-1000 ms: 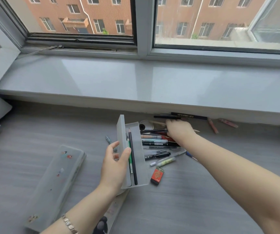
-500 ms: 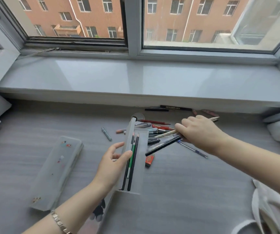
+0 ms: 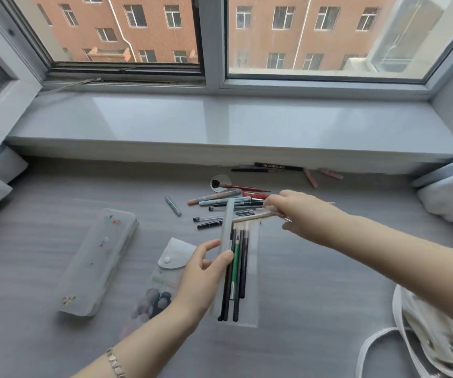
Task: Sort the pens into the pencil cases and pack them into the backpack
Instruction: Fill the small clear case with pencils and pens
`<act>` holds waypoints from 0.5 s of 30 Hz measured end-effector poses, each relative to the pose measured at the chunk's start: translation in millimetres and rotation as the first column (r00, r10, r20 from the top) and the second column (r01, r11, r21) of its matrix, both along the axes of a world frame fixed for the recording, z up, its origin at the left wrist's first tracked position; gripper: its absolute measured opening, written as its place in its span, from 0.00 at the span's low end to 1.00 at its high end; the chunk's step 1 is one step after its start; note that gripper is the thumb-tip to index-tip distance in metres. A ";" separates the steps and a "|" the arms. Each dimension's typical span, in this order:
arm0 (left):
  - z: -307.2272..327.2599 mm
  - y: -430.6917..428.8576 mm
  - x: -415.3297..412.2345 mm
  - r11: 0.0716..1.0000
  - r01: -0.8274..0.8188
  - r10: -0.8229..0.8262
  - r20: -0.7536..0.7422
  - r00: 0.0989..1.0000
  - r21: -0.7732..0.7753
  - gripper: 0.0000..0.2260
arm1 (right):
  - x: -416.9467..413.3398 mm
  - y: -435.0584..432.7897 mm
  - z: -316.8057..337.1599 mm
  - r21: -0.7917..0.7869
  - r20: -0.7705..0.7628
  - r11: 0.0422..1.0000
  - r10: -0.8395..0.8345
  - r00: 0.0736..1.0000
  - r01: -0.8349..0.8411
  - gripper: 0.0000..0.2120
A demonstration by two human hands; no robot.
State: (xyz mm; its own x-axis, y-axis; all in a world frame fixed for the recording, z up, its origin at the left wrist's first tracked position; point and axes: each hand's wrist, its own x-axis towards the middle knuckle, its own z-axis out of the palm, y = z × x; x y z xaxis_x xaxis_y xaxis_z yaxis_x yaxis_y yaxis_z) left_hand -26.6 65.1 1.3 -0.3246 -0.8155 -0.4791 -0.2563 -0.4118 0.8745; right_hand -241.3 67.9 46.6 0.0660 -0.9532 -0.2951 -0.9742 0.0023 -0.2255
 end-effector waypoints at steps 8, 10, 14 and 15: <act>-5.4 8.0 -1.5 0.995 -0.049 0.052 0.025 0.998 -0.089 0.12 | 28.3 20.8 -11.7 0.386 0.703 0.730 -0.629 0.332 0.564 0.15; -5.5 12.4 -4.6 0.994 -0.044 0.048 0.035 0.998 -0.099 0.14 | 47.2 24.7 -25.4 0.416 0.677 0.726 -0.649 0.346 0.547 0.14; -4.0 18.9 -10.7 0.989 -0.043 0.052 0.068 0.996 -0.138 0.15 | 76.4 32.3 -43.7 0.330 0.675 0.701 -0.643 0.362 0.632 0.09; -3.8 19.1 -11.6 0.990 -0.051 0.061 0.068 0.996 -0.135 0.14 | 79.1 34.7 -49.3 0.279 0.685 0.700 -0.625 0.375 0.658 0.10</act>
State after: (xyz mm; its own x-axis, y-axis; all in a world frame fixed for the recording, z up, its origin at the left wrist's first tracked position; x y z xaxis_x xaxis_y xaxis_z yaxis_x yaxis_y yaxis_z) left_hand -38.3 84.2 -2.5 -0.2457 -0.8895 -0.3853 -0.3000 -0.3082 0.9028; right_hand -162.2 102.6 -2.7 -0.4094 -0.8103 -0.4192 -0.2164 0.5326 -0.8182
